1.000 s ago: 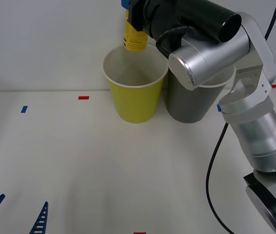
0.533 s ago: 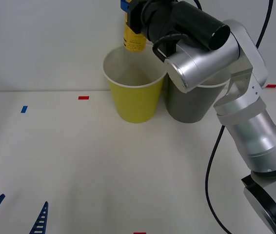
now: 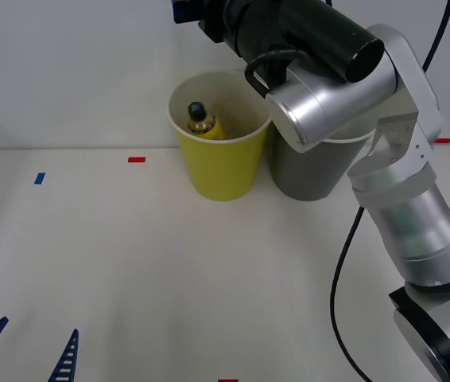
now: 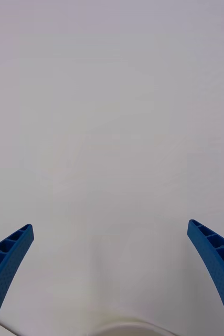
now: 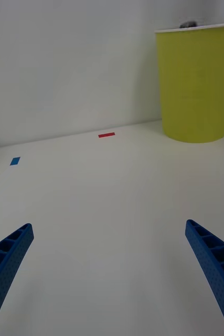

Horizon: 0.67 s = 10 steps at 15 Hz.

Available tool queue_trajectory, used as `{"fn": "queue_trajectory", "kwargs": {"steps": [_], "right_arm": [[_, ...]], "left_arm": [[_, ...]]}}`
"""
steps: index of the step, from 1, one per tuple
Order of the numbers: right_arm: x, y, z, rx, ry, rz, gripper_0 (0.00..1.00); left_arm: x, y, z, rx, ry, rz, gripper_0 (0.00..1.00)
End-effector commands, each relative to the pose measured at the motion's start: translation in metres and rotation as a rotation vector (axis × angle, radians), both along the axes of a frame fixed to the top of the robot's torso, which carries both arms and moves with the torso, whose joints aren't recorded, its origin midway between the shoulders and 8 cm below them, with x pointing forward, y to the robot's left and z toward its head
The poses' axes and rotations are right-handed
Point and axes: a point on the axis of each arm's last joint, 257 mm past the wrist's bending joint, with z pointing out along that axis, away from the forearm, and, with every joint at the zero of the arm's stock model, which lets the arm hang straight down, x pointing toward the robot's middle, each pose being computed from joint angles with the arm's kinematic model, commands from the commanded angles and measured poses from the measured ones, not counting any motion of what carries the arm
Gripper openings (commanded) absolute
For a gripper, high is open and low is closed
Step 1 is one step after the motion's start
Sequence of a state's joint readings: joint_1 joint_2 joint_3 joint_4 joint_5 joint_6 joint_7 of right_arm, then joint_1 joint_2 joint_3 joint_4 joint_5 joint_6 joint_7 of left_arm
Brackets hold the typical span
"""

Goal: Put cans in the gray bin and PET bottles in the light green bin.

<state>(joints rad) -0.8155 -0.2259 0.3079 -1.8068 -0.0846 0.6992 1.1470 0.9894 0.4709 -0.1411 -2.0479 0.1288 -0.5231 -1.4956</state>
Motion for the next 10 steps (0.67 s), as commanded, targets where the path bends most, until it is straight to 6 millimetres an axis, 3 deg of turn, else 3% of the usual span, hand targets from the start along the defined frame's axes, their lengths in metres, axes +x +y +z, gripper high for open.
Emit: {"fn": "queue_trajectory", "kwargs": {"steps": [1, 10], "right_arm": [[-0.025, -0.025, -0.001, -0.014, -0.034, 0.000, 1.00], [-0.116, -0.174, -0.048, 0.025, 0.001, -0.113, 1.00]], "left_arm": [[0.000, 0.000, 0.000, 0.000, 0.000, 0.000, 1.00], [0.000, 0.000, 0.000, 0.000, 0.000, 0.000, 1.00]]}}
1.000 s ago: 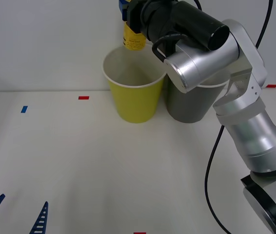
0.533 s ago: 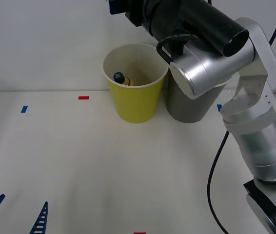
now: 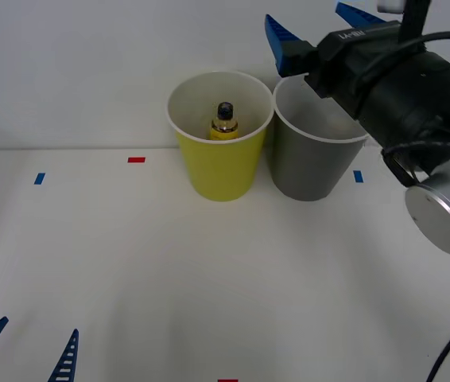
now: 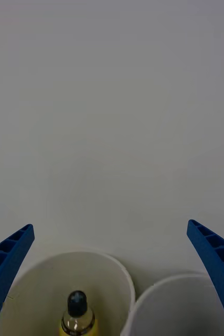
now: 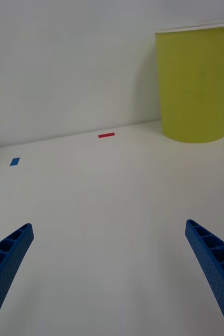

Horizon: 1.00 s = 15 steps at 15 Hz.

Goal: Put cans in the gray bin and PET bottles in the light green bin.

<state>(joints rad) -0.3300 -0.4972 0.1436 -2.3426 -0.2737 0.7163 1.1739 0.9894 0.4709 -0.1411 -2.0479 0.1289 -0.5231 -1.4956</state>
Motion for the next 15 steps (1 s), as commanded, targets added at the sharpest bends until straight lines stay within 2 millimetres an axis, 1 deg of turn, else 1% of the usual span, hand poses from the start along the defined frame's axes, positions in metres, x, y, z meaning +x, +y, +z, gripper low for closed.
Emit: {"fn": "queue_trajectory", "kwargs": {"steps": [1, 3, 6, 10, 12, 15], "right_arm": [[-0.033, -0.051, -0.020, 0.006, 0.025, -0.085, 1.00], [-0.049, -0.072, -0.043, -0.033, 0.044, -0.146, 1.00], [-0.060, -0.095, -0.074, -0.039, 0.055, -0.205, 1.00], [-0.075, -0.120, -0.105, -0.067, 0.073, -0.276, 1.00], [-0.080, -0.126, -0.117, -0.042, 0.082, -0.288, 1.00], [-0.072, -0.138, -0.139, 0.006, 0.017, -0.278, 1.00]], "left_arm": [[0.000, 0.000, 0.000, 0.000, 0.000, 0.000, 1.00], [0.000, 0.000, 0.000, 0.000, 0.000, 0.000, 1.00], [0.000, 0.000, 0.000, 0.000, 0.000, 0.000, 1.00], [0.000, 0.000, 0.000, 0.000, 0.000, 0.000, 1.00], [0.000, 0.000, 0.000, 0.000, 0.000, 0.000, 1.00], [0.000, 0.000, 0.000, 0.000, 0.000, 0.000, 1.00]]}}
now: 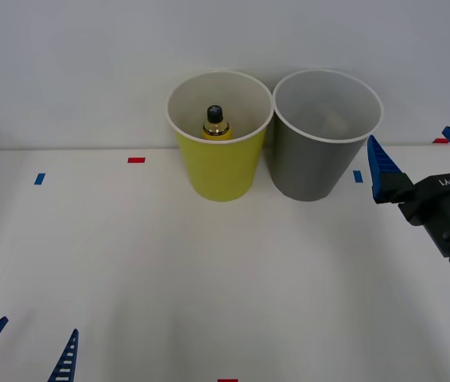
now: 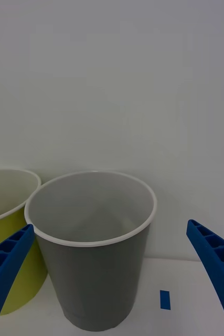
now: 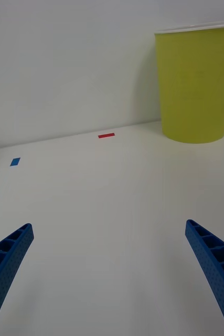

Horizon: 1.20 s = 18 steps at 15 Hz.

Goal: Put cans in the gray bin and PET bottles in the light green bin.

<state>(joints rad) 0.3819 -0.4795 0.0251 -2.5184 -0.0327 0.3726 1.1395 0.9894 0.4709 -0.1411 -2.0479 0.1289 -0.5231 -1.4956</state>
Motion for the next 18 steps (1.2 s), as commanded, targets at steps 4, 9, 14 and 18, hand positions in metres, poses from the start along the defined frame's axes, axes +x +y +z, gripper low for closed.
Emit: {"fn": "queue_trajectory", "kwargs": {"steps": [4, 9, 14, 18], "right_arm": [[0.003, -0.023, -0.062, -0.021, -0.127, -0.005, 1.00], [-0.038, -0.038, -0.104, -0.046, -0.069, -0.033, 1.00], [-0.083, -0.052, -0.135, -0.043, -0.013, -0.079, 1.00], [-0.113, -0.059, -0.150, -0.030, 0.019, -0.115, 1.00]], "left_arm": [[0.000, 0.000, 0.000, 0.000, 0.000, 0.000, 1.00], [0.000, 0.000, 0.000, 0.000, 0.000, 0.000, 1.00], [0.000, 0.000, 0.000, 0.000, 0.000, 0.000, 1.00], [0.000, 0.000, 0.000, 0.000, 0.000, 0.000, 1.00]]}}
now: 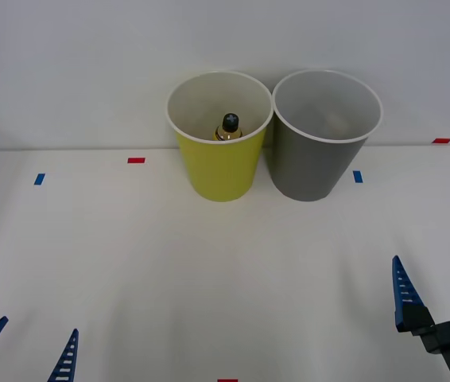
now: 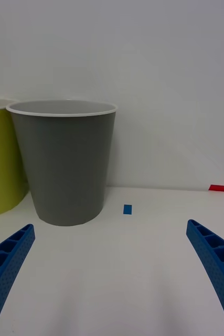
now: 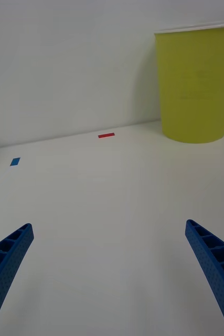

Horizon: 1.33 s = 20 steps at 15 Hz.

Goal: Put cans in the gray bin and PET bottles in the light green bin.

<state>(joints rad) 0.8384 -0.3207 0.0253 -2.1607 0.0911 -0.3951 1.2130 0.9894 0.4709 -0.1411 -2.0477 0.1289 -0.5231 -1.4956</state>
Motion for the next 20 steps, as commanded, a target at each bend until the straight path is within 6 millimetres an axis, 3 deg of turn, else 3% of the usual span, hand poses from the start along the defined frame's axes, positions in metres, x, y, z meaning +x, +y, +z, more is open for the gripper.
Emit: {"fn": "queue_trajectory", "kwargs": {"steps": [1, 9, 20], "right_arm": [[-0.021, -0.006, -0.010, 0.019, 0.024, -0.034, 1.00], [-0.063, -0.010, -0.031, 0.049, 0.049, -0.054, 1.00], [-0.070, -0.014, -0.035, 0.037, 0.038, -0.045, 1.00]], "left_arm": [[0.000, 0.000, 0.000, 0.000, 0.000, 0.000, 1.00], [0.000, 0.000, 0.000, 0.000, 0.000, 0.000, 1.00], [0.000, 0.000, 0.000, 0.000, 0.000, 0.000, 1.00]]}}
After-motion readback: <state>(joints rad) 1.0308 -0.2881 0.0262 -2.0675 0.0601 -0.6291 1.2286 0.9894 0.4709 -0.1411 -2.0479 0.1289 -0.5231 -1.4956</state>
